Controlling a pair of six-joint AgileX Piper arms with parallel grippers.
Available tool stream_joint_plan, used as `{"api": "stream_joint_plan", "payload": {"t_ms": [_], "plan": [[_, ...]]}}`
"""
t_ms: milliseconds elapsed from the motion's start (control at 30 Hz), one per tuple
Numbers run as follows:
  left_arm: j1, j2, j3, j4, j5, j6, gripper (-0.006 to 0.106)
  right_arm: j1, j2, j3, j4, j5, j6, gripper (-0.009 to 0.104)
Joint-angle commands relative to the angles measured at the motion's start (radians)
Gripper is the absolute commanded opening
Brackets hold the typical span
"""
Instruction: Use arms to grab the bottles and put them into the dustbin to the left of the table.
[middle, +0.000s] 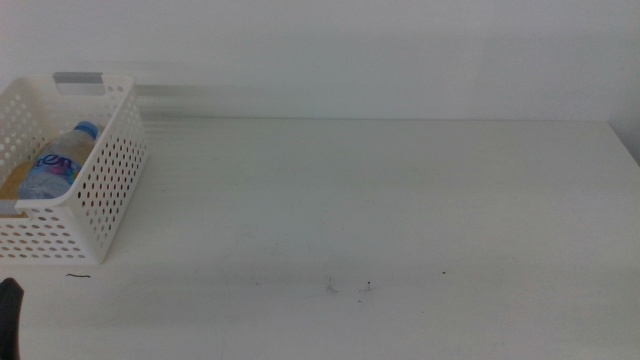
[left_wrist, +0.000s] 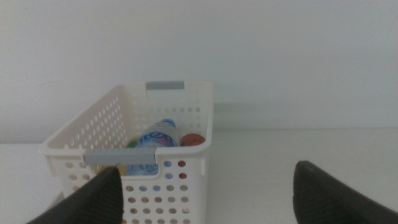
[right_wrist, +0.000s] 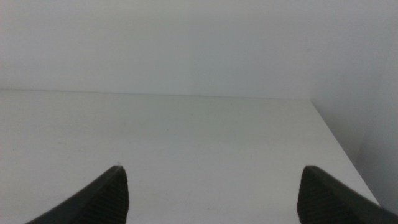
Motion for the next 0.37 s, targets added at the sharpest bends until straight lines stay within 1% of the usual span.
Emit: {"api": "stream_joint_plan", "payload": {"t_ms": [0,333], "plan": [[0.0,-0.005,0.0,-0.009,-0.03,-0.005,0.094,-0.007,-0.004,0.004,-0.008,-0.014,-0.004,0.083],[0.0,-0.005,0.0,-0.005,-0.05,-0.005,0.094,-0.007,-0.004,0.004,-0.008,-0.014,-0.004,0.083]]}}
